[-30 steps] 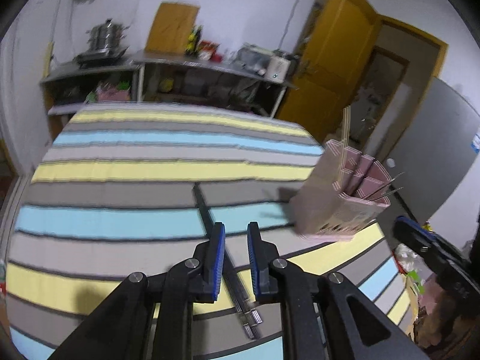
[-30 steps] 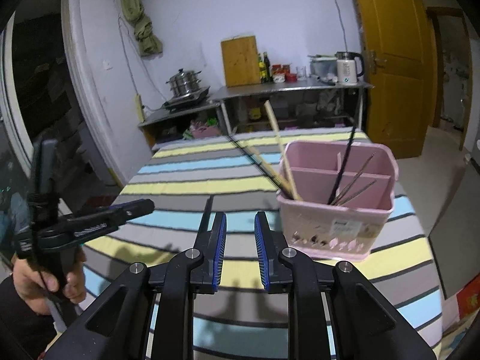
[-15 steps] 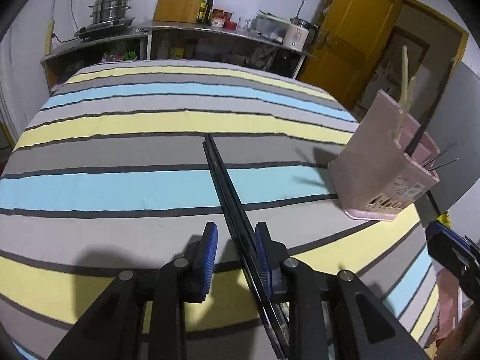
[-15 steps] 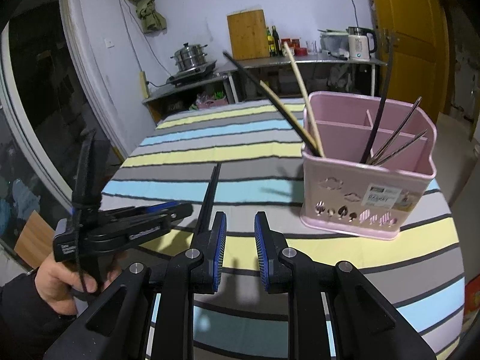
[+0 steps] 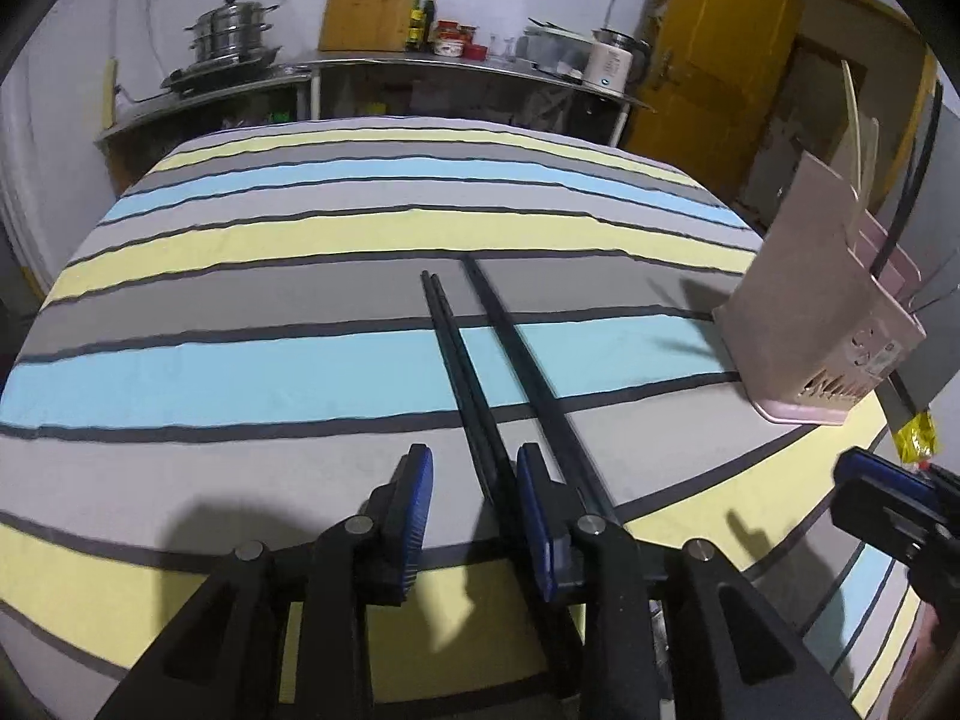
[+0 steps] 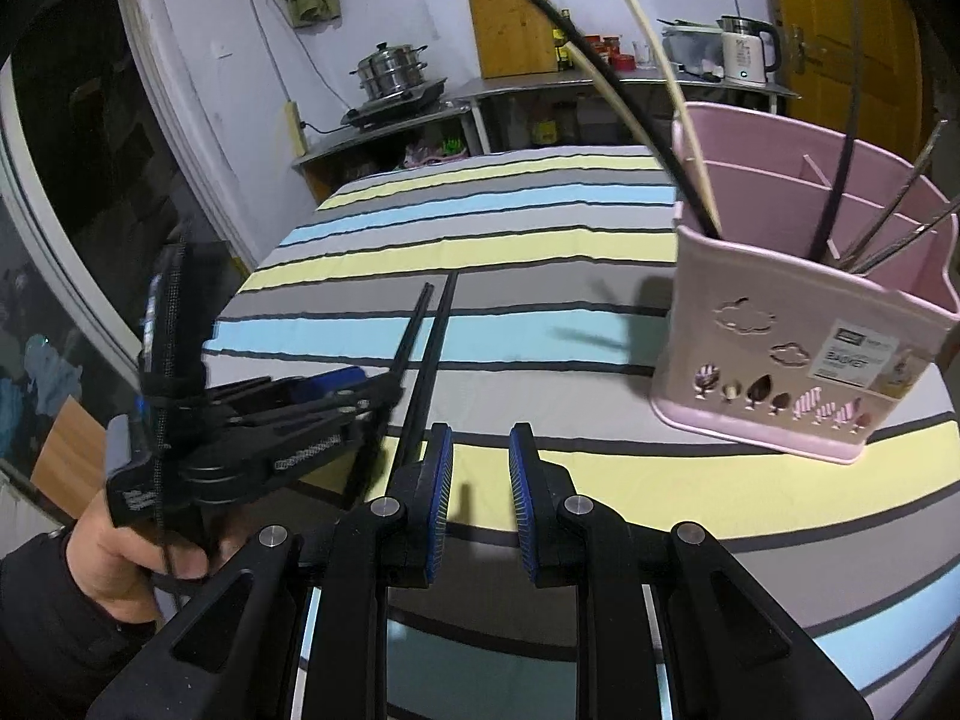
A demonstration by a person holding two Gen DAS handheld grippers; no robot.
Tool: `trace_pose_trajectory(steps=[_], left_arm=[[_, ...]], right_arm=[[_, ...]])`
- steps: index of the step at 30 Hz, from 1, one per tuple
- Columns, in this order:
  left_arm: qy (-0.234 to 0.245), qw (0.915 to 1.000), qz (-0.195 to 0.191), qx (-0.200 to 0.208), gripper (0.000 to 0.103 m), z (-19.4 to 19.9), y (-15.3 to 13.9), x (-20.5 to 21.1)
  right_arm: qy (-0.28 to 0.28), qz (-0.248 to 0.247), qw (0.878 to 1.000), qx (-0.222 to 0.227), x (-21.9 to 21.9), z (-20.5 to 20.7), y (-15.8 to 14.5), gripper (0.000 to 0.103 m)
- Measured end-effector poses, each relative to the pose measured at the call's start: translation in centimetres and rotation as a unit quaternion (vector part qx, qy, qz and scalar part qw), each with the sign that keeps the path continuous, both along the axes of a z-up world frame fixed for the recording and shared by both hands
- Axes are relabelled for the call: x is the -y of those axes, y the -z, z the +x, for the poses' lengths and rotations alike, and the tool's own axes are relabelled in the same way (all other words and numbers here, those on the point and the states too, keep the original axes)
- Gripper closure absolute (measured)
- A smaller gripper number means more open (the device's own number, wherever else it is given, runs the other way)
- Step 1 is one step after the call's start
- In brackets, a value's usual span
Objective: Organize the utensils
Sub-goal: 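Grasp a black chopstick with the left tool while the right tool grasps another black chopstick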
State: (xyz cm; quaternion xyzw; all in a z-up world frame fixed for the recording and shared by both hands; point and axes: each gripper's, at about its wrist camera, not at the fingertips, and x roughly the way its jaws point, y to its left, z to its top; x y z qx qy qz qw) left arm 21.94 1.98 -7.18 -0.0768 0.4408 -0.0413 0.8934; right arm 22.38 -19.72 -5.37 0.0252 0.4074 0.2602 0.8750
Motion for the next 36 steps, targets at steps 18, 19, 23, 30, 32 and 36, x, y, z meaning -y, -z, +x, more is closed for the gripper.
trace_pose_trajectory(steps=[18, 19, 23, 30, 32, 36], left_arm=[[-0.009, 0.9999, -0.014, 0.004, 0.073, 0.6, 0.1, -2.8], [-0.007, 0.9999, -0.012, 0.005, 0.073, 0.8, 0.2, -2.7], [0.004, 0.9997, 0.013, 0.018, 0.077, 1.1, 0.4, -2.4], [-0.011, 0.9996, 0.018, 0.017, 0.088, 0.2, 0.2, -4.1], [-0.017, 0.9996, 0.018, 0.015, 0.089, -0.2, 0.2, -5.0], [-0.027, 0.9996, 0.004, 0.010, 0.090, -0.9, 0.1, -7.0]], right_arm=[[-0.030, -0.011, 0.999, -0.027, -4.5, 3.2, 2.8, 0.083], [-0.028, -0.010, 0.999, -0.028, -4.5, 3.3, 2.8, 0.083], [-0.021, -0.011, 0.999, -0.032, -4.2, 3.5, 2.8, 0.083], [-0.027, -0.012, 0.999, -0.029, -5.1, 3.9, 2.4, 0.083], [-0.032, -0.011, 0.999, -0.028, -5.7, 4.1, 2.3, 0.083], [-0.044, -0.007, 0.999, -0.030, -7.4, 4.9, 2.3, 0.083]])
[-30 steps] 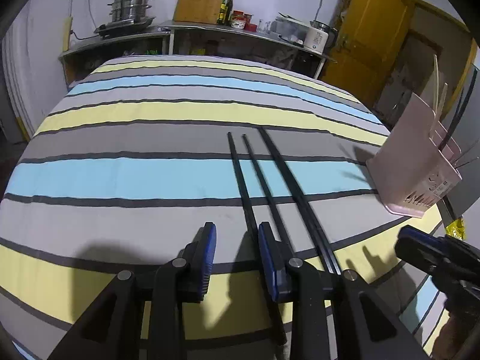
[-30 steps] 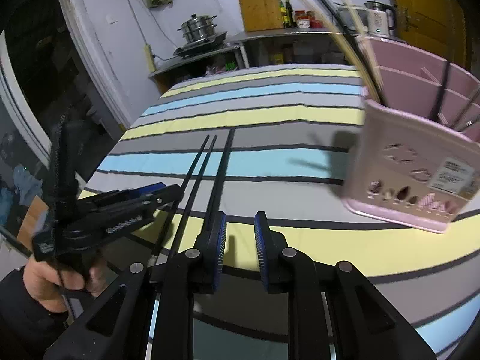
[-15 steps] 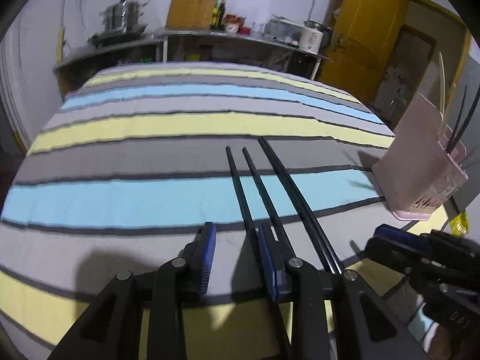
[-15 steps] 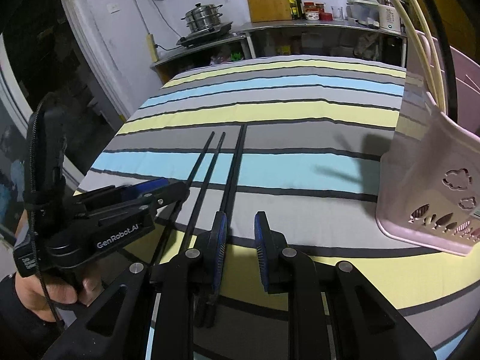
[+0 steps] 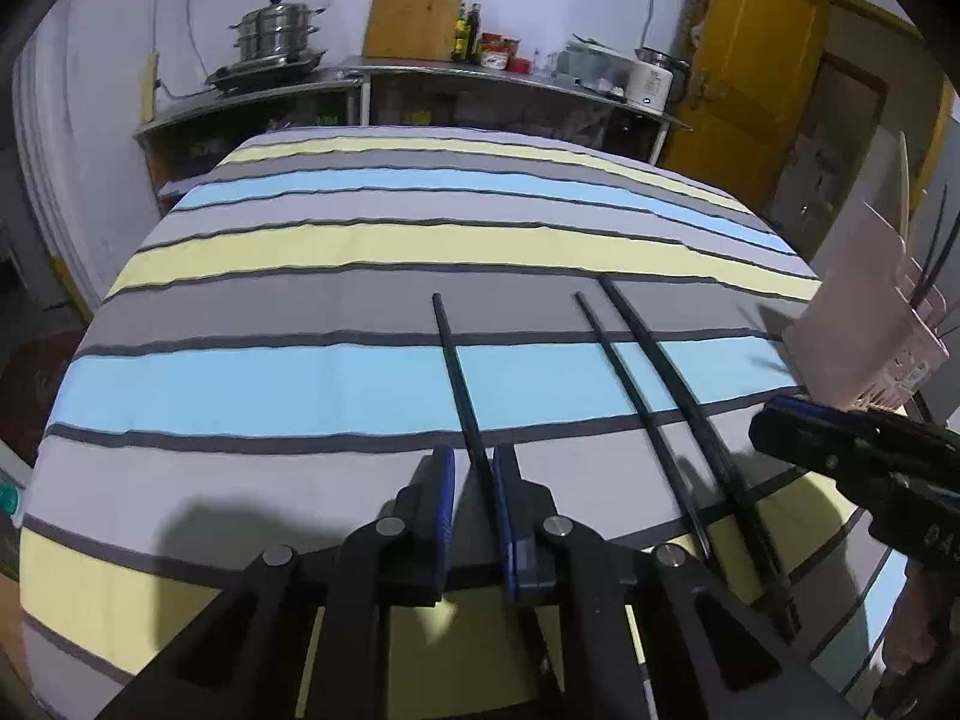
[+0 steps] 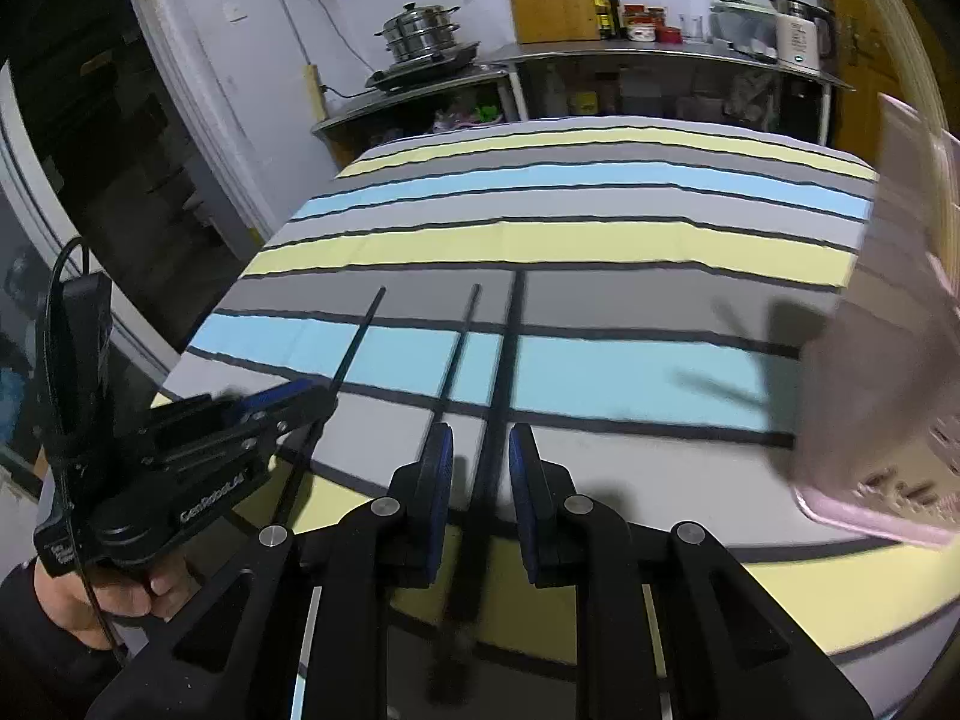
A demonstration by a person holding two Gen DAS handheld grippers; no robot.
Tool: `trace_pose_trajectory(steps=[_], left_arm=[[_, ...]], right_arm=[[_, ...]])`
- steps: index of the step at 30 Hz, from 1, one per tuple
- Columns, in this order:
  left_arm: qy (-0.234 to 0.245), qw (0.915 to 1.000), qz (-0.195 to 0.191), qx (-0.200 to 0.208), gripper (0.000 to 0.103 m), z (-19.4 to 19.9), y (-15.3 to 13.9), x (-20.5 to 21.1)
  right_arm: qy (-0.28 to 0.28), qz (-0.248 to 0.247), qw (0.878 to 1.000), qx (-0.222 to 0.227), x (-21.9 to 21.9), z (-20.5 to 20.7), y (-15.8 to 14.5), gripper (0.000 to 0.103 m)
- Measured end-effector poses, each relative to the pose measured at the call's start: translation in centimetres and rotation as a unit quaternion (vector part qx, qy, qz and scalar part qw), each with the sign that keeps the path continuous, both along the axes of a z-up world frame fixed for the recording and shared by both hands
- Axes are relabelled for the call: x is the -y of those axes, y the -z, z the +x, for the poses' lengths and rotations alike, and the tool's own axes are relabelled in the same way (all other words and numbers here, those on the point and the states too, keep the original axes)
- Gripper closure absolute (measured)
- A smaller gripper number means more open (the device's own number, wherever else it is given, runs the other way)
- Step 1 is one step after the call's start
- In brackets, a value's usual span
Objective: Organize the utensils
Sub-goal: 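Grasp a black chopstick with the left tool while the right tool grasps another black chopstick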
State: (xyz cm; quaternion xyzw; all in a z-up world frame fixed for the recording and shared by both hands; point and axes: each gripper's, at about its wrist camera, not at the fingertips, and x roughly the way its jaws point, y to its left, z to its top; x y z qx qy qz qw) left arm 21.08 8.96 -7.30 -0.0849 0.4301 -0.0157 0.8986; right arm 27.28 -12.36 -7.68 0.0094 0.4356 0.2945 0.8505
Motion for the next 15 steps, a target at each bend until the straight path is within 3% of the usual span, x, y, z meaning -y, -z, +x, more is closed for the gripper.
trace_pose_trajectory(steps=[8, 15], left_arm=[[-0.009, 0.9990, -0.042, -0.014, 0.090, 0.9, 0.1, -1.3], [0.009, 0.9998, 0.001, -0.015, 0.090, 2.2, 0.2, -0.4]], right_arm=[[-0.013, -0.002, 1.000, -0.028, -2.9, 2.0, 1.7, 0.083], [-0.015, -0.019, 0.999, -0.035, -4.2, 3.0, 2.6, 0.083]])
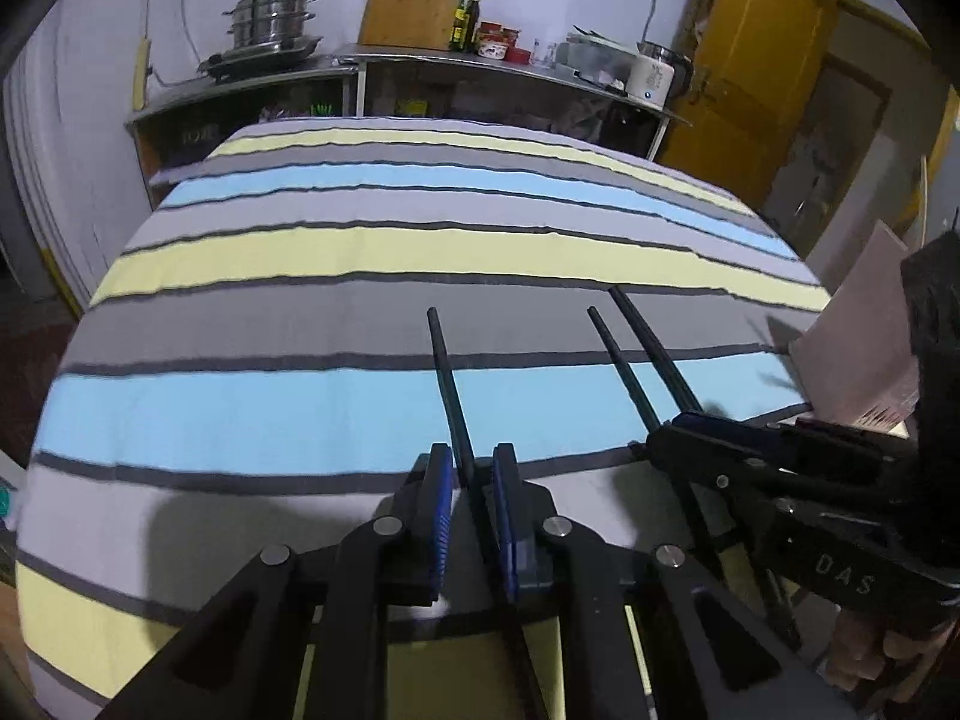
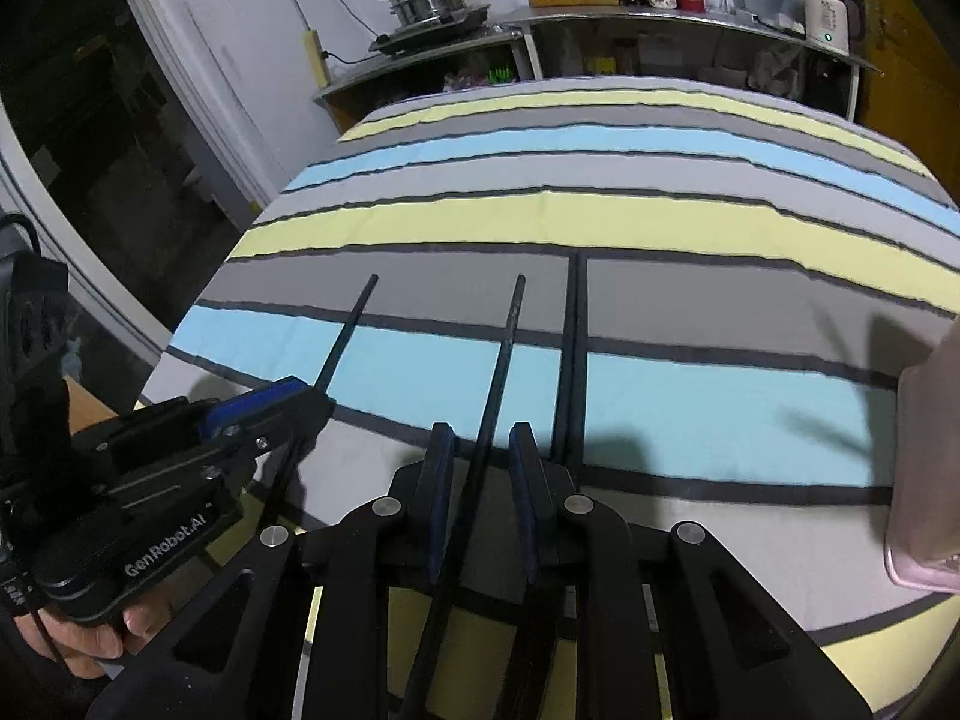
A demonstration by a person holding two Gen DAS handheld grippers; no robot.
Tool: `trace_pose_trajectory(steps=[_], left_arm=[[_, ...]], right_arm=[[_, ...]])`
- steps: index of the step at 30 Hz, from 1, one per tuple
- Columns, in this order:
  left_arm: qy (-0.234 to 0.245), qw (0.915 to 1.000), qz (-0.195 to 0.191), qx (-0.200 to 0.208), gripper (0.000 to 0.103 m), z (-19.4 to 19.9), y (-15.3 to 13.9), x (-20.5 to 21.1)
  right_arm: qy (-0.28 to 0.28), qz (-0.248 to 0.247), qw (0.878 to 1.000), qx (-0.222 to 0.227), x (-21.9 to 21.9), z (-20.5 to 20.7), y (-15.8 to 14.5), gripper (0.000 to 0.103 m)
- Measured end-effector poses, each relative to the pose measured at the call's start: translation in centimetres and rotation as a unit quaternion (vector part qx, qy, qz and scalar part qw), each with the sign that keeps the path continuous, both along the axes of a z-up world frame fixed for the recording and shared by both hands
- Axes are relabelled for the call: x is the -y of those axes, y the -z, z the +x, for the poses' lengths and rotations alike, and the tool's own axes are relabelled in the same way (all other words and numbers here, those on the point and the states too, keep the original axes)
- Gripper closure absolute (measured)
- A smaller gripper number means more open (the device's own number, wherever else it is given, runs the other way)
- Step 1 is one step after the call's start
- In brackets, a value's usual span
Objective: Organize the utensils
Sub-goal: 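Grasp a black chopstick with the left tool while the right tool grasps another black chopstick, then lift both black chopsticks and carry them into the pink holder with both tools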
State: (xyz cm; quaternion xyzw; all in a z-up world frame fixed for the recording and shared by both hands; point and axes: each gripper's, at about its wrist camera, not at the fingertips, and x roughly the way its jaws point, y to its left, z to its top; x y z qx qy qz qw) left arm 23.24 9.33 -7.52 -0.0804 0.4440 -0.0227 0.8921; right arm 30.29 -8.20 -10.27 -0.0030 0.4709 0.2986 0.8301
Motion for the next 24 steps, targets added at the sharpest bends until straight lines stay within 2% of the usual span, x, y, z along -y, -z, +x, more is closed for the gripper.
trace_pose_trajectory(steps=[5, 8, 9, 10, 14, 24], left_arm=[[0.008, 0.9993, 0.036, 0.000, 0.090, 0.4, 0.1, 0.9], [0.008, 0.9992, 0.040, -0.002, 0.090, 0.6, 0.0, 0.9], [0.006, 0.9992, 0.039, -0.003, 0.092, 0.6, 0.0, 0.9], [0.004, 0.9992, 0.038, -0.004, 0.095, 0.7, 0.0, 0.7], [0.001, 0.9998, 0.017, -0.007, 0.096, 0.7, -0.3, -0.1], [-0.002, 0.9991, -0.009, 0.042, 0.098, -1.6, -4.8, -0.9]], right_arm=[[-0.007, -0.028, 0.999, 0.017, -0.9, -0.1, 0.0, 0.084], [-0.006, -0.059, 0.998, 0.034, -1.6, -0.4, 0.0, 0.095], [-0.007, -0.062, 0.997, 0.036, -1.7, -0.4, 0.0, 0.095], [-0.006, -0.060, 0.998, 0.033, -1.7, -0.3, 0.0, 0.096], [-0.007, -0.045, 0.999, 0.018, -1.4, 0.1, -0.2, 0.098], [-0.006, -0.006, 0.999, 0.051, -0.3, -1.8, -4.4, 0.098]])
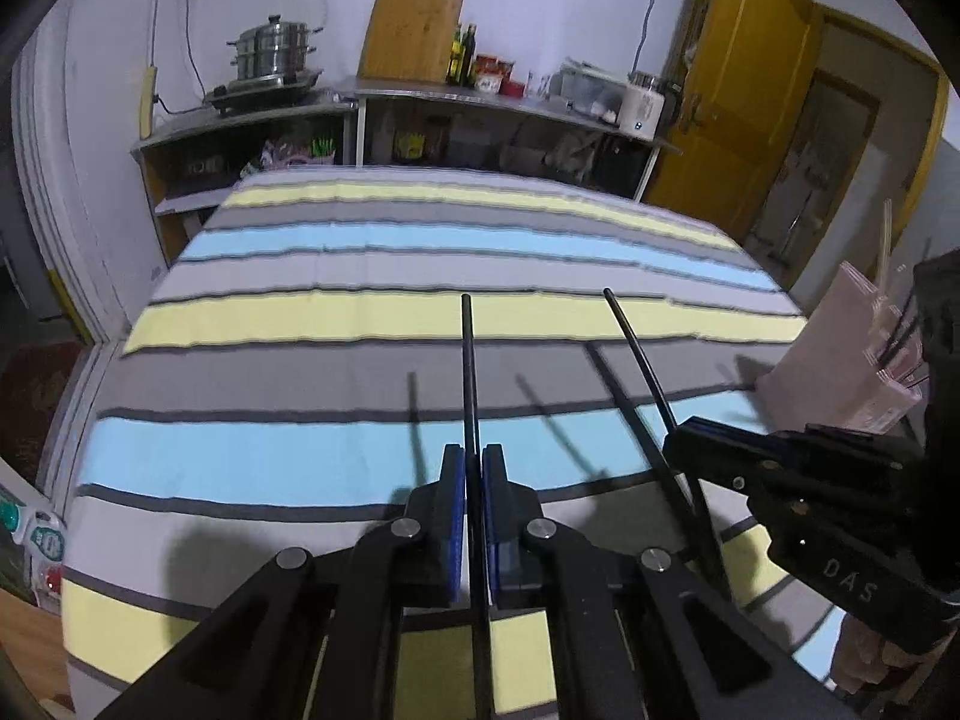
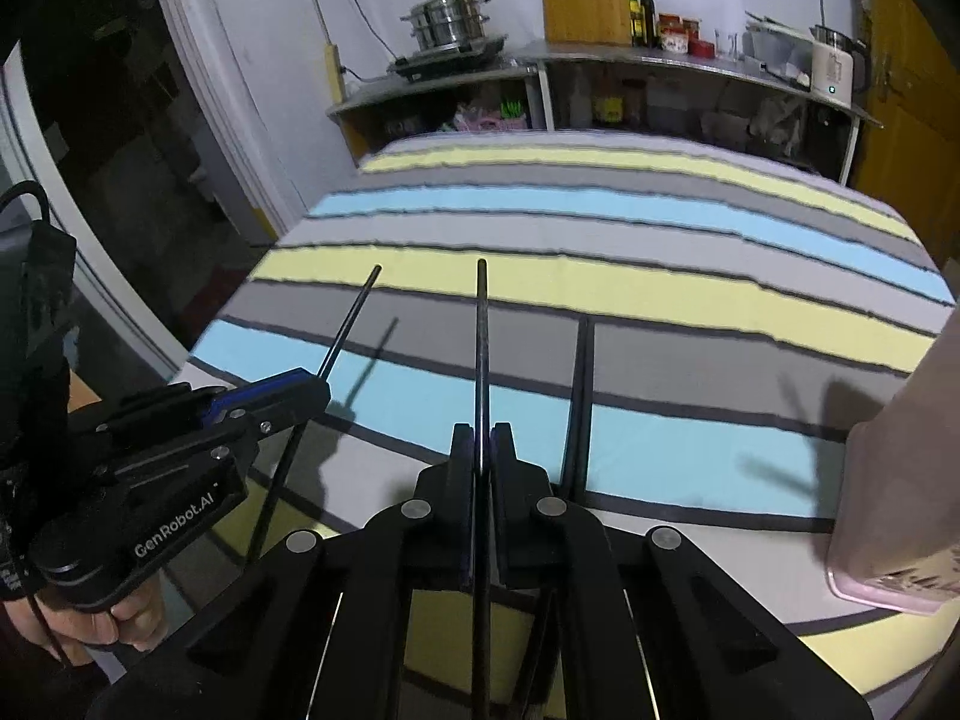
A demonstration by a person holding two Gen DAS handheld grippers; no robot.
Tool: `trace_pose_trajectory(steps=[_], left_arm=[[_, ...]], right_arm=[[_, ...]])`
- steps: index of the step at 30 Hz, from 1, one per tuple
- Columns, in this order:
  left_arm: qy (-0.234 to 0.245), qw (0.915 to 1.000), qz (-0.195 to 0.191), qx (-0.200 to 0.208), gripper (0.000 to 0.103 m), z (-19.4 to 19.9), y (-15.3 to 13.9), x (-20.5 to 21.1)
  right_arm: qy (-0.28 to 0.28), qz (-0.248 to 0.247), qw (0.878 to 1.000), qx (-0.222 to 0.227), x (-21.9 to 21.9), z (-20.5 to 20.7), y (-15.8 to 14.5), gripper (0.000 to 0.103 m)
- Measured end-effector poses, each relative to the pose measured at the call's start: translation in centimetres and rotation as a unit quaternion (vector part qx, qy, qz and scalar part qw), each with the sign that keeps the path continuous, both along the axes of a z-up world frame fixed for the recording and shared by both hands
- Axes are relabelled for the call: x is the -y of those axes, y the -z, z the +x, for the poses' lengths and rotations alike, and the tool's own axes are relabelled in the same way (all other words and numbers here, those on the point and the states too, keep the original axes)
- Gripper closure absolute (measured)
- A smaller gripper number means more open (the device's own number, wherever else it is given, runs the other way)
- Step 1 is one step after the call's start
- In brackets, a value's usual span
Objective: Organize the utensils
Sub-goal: 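Lift both black chopsticks and carry them into the pink holder with both tools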
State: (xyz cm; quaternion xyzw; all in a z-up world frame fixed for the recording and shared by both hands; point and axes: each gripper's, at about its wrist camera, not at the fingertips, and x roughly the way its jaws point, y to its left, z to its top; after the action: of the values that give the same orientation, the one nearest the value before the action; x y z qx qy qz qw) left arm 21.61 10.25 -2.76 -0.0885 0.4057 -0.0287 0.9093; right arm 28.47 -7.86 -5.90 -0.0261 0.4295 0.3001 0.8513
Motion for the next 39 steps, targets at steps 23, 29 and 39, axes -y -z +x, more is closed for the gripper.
trace_pose_trajectory(steps=[23, 29, 39], left_arm=[[0.044, 0.9946, -0.014, 0.093, 0.098, -6.3, -11.1, 3.4], [0.064, 0.9929, -0.016, 0.099, 0.098, -6.8, -12.4, 5.3], [0.103, 0.9899, -0.035, 0.091, 0.098, -7.7, -12.8, 8.6]], right_arm=[[0.030, 0.075, 0.994, 0.074, 6.1, -5.4, -9.0, 0.098], [0.042, 0.085, 0.992, 0.086, 7.9, -6.4, -10.1, 0.098], [0.072, 0.102, 0.988, 0.094, 12.0, -8.1, -11.0, 0.098]])
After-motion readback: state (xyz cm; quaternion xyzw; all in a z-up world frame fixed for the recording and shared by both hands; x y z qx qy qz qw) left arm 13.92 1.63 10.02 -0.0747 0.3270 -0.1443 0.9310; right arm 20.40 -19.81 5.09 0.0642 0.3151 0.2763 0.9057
